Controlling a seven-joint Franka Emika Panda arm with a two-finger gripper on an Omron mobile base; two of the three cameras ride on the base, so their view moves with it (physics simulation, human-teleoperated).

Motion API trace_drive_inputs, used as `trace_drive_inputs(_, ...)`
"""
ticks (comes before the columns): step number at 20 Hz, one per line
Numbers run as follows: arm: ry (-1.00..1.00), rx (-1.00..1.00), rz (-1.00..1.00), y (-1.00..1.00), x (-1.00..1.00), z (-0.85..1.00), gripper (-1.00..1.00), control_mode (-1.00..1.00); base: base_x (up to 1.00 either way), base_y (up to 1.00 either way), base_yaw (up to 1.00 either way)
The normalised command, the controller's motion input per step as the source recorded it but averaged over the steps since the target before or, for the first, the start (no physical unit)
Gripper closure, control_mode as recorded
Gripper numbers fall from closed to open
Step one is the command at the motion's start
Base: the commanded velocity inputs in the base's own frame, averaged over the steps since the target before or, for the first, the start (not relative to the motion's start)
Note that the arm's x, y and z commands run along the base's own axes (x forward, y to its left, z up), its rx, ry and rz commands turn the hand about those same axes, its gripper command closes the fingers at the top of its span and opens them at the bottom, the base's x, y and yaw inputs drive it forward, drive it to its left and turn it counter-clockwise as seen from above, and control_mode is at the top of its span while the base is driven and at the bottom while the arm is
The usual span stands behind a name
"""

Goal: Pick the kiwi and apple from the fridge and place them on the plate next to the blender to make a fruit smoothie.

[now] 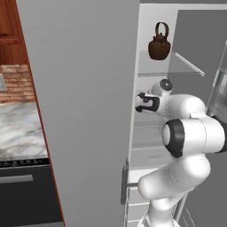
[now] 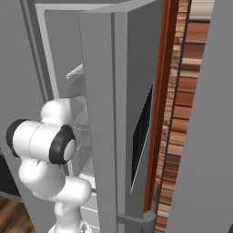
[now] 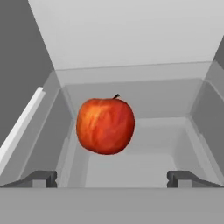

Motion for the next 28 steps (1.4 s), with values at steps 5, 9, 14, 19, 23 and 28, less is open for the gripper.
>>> trace_drive_inputs(5,0.06,0.00,0.00,0.00,0.61,-0.02,-1.00,-1.00,0.00,0.00,0.00)
trace_drive_inputs(9,0.05,0.00,0.02,-0.01,0.53,-0.22,-1.00,-1.00,0.00,0.00,0.00)
trace_drive_inputs(14,0.06,0.00,0.02,0.00,0.42,-0.30,-1.00,-1.00,0.00,0.00,0.00)
trace_drive_inputs(19,0.05,0.00,0.02,0.00,0.06,-0.48,-1.00,-1.00,0.00,0.00,0.00)
trace_drive_inputs(23,0.03,0.00,0.00,0.00,-0.39,-0.98,-1.00,-1.00,0.00,0.00,0.00)
trace_drive_inputs(28,0.06,0.00,0.00,0.00,-0.11,-0.84,-1.00,-1.00,0.00,0.00,0.00)
